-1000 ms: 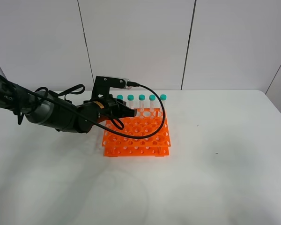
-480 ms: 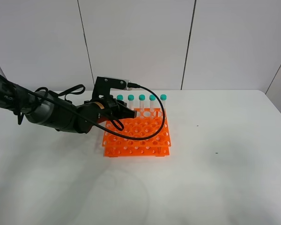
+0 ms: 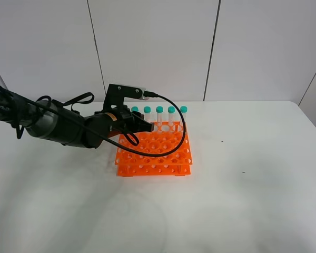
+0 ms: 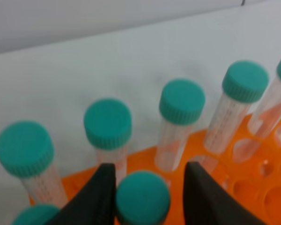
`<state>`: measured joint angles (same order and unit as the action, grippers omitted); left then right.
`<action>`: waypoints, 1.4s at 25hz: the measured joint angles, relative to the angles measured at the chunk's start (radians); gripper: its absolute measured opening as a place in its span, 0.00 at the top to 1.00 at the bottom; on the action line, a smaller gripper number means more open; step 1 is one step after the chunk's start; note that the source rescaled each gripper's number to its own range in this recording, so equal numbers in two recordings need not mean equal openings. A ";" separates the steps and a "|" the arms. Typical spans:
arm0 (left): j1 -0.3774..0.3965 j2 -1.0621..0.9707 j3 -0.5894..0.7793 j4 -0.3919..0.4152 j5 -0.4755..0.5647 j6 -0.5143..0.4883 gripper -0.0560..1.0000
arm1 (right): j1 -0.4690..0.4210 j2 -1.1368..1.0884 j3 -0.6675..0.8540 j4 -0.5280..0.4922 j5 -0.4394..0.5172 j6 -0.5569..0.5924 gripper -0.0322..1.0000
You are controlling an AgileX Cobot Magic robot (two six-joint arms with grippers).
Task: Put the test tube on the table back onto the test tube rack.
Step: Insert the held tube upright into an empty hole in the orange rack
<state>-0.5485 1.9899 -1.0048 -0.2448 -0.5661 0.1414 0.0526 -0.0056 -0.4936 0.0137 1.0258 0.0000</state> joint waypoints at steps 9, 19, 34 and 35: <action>0.000 -0.062 0.000 0.008 0.007 0.000 0.57 | 0.000 0.000 0.000 0.000 0.000 0.000 0.00; 0.000 -0.209 0.000 0.010 0.153 0.097 0.29 | 0.000 0.000 0.000 0.000 0.000 0.000 0.00; 0.204 -0.277 -0.209 0.012 0.987 0.124 0.15 | 0.000 0.000 0.000 0.000 0.000 0.000 0.00; 0.222 -0.277 -0.221 0.012 1.030 0.124 0.15 | 0.000 0.000 0.000 0.000 0.000 0.000 0.00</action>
<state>-0.3265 1.7127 -1.2257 -0.2332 0.4643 0.2653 0.0526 -0.0056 -0.4936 0.0137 1.0258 0.0000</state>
